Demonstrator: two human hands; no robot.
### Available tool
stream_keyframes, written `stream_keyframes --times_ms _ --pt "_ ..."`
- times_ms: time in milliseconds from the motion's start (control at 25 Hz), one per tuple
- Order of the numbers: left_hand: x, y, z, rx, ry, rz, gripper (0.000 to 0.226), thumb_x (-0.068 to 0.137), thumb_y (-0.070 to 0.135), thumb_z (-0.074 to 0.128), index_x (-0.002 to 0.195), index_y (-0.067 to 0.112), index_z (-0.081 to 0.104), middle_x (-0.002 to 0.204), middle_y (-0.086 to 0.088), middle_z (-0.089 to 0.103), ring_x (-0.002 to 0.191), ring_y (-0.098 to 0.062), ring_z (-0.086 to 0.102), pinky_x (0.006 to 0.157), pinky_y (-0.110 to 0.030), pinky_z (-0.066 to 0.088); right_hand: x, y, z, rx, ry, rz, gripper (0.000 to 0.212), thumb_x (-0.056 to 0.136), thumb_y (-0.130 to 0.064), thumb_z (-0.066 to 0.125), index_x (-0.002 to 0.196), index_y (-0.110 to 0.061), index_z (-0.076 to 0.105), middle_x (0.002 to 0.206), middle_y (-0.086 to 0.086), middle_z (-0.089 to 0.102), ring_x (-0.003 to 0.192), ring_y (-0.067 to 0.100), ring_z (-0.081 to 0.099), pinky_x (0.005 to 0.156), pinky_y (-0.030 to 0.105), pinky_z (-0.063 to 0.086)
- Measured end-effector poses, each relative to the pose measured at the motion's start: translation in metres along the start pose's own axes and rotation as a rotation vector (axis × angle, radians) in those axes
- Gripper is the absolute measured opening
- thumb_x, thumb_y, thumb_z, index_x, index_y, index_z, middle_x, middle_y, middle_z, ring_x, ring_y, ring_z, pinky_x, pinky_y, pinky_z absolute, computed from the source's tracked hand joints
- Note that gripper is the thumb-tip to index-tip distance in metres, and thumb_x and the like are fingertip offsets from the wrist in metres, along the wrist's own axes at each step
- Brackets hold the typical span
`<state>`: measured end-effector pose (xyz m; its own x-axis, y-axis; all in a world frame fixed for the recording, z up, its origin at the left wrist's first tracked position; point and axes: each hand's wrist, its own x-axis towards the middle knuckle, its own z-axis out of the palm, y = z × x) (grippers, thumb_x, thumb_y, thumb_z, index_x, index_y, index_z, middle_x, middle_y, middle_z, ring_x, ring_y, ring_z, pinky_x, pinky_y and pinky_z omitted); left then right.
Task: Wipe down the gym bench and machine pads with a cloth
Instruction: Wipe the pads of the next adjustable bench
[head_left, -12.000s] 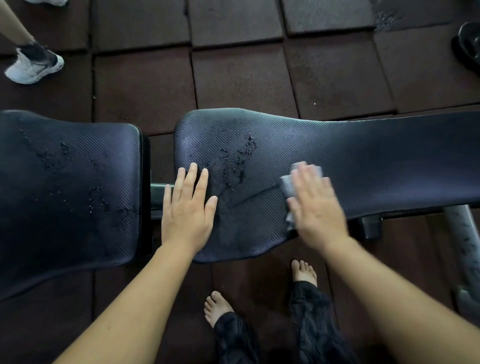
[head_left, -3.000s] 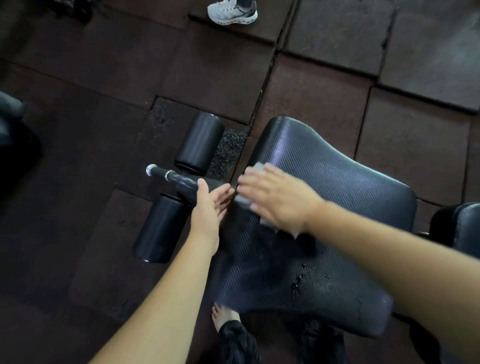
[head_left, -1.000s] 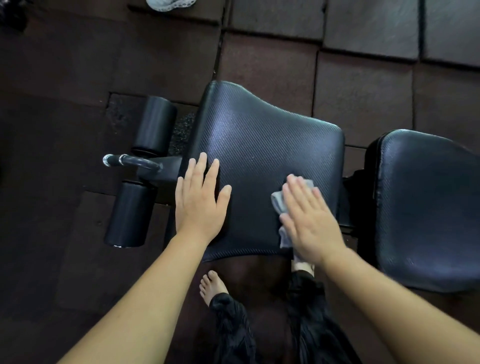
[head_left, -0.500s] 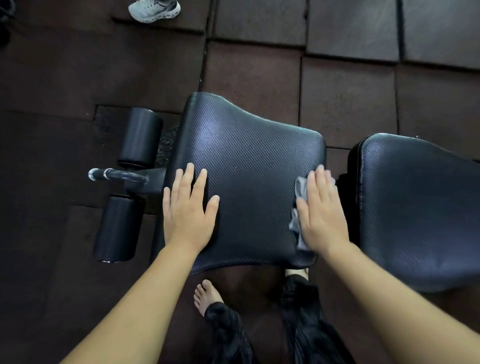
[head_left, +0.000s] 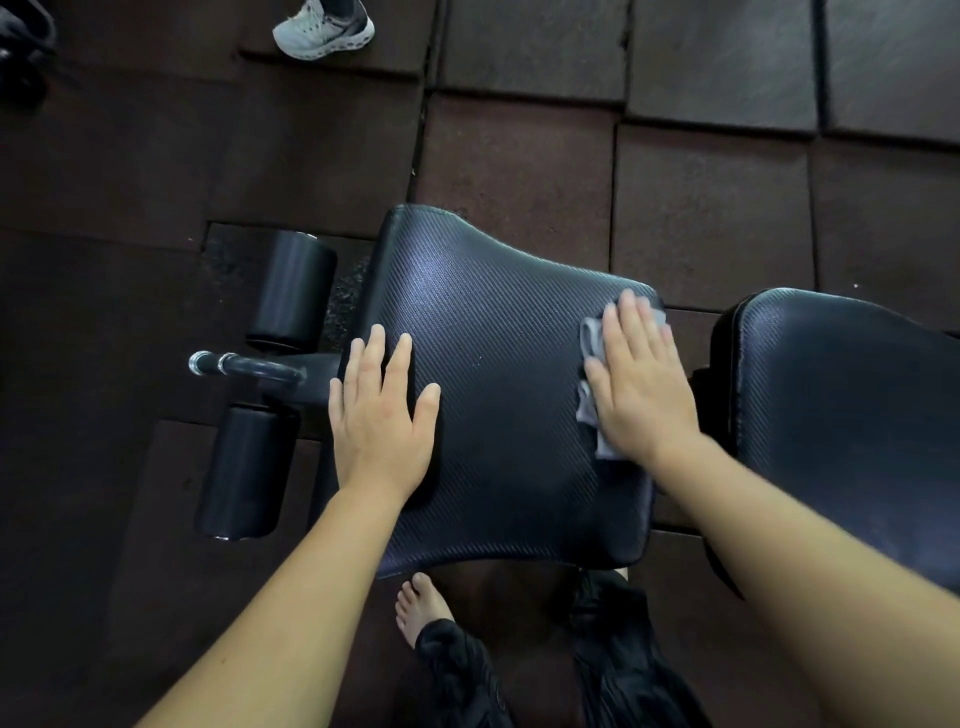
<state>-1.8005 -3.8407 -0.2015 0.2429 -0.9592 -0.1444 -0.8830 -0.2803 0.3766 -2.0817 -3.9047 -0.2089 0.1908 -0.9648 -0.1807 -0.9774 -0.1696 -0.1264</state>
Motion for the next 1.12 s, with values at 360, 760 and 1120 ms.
stream_keyframes --times_ms 360,760,1120 --pt "0.006 0.001 -0.001 -0.137 0.043 -0.117 0.053 0.107 0.041 0.042 0.157 0.023 0.041 0.171 0.002 0.023 0.157 -0.022 0.016 0.125 -0.053 0.018 -0.025 -0.096 0.015 -0.001 -0.066 -0.461 0.067 0.104 -0.043 0.031 0.160 -0.005 0.030 0.170 0.016 0.019 0.158 0.030 0.016 0.125 0.050 0.021" --pt "0.006 0.001 -0.005 -0.153 0.000 -0.125 0.055 0.106 0.042 0.044 0.158 0.024 0.039 0.171 0.002 0.021 0.158 -0.021 0.014 0.126 -0.051 0.016 -0.007 -0.143 0.008 0.047 -0.125 -0.227 0.073 0.106 -0.049 0.019 0.163 -0.004 0.012 0.172 0.017 0.000 0.159 0.031 -0.005 0.129 0.048 0.004" --pt "-0.018 0.033 -0.020 0.009 0.035 -0.032 0.048 0.082 0.065 0.065 0.115 0.030 0.067 0.115 0.007 0.055 0.110 -0.023 0.049 0.089 -0.042 0.041 0.047 -0.083 -0.058 0.079 -0.279 -0.314 0.072 0.092 -0.041 0.055 0.159 -0.020 0.035 0.157 0.007 0.037 0.141 0.031 0.034 0.111 0.046 0.040"
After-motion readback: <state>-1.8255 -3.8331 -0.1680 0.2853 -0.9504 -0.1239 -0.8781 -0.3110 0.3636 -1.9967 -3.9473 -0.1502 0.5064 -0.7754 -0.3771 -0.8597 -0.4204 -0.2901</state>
